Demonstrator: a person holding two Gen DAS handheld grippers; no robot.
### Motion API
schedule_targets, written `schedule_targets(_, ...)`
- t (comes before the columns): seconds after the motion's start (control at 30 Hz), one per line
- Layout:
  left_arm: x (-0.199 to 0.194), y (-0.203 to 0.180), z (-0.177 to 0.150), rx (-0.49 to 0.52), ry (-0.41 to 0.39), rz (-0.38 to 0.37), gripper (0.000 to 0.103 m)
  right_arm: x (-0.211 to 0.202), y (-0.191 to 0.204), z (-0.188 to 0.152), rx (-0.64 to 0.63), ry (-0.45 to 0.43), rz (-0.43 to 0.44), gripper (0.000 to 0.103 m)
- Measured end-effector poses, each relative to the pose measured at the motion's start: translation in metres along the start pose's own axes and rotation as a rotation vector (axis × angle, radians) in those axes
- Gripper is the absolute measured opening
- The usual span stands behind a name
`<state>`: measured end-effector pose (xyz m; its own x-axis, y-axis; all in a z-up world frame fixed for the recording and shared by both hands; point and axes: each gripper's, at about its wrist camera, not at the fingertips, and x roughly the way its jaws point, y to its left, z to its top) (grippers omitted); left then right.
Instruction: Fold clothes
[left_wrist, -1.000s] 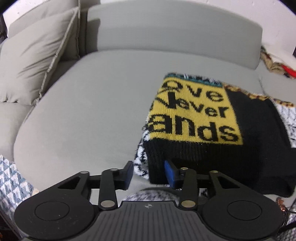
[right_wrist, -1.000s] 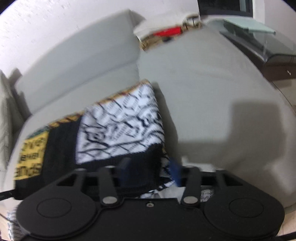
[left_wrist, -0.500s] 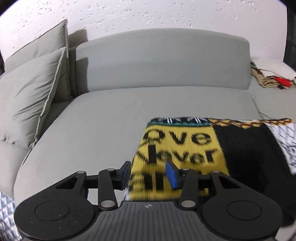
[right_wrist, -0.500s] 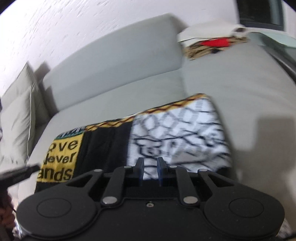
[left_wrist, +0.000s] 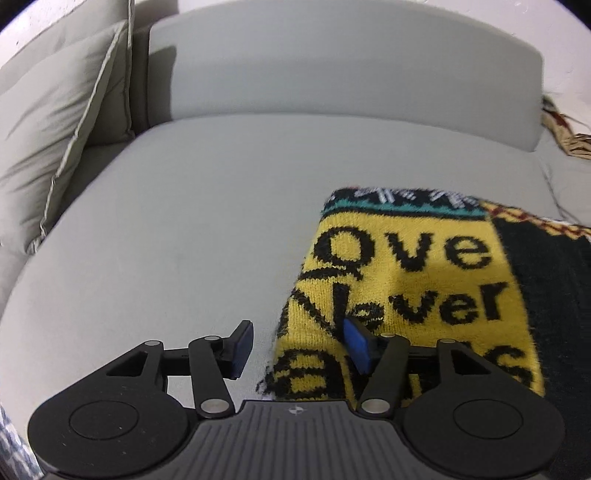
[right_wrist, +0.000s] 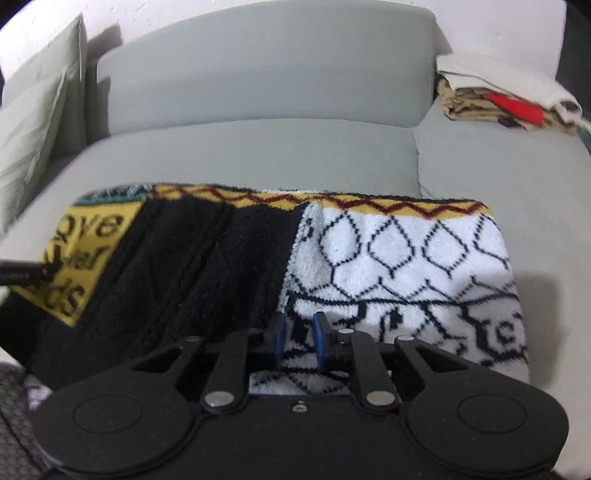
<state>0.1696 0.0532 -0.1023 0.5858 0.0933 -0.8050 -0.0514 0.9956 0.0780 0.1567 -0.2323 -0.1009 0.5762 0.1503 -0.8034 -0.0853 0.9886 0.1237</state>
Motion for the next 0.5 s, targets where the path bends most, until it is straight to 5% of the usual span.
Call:
schedule_targets(0.1, -0.031, -0.007, 0.006, 0.022, -0.059, -0.016, 0.05, -0.029, -0.021, 0.005, 0.093, -0.068, 0.07, 0.017)
schedule_targets(0.23, -0.05, -0.027, 0.032, 0.039, -0.169, -0.069, 0.053, -0.032, -0.024, 0.027, 0.136, -0.145, 0.077, 0.018)
schedule_targets(0.37, -0.018, -0.058, 0.059, 0.096, -0.181, -0.041, 0.054, -0.007, -0.017, 0.054, 0.153, -0.159, 0.079, 0.018)
schedule_targets(0.5, 0.039, -0.076, 0.067, 0.153, -0.091, 0.041, 0.052, 0.037, -0.003, 0.063, 0.118, -0.1, 0.041, 0.018)
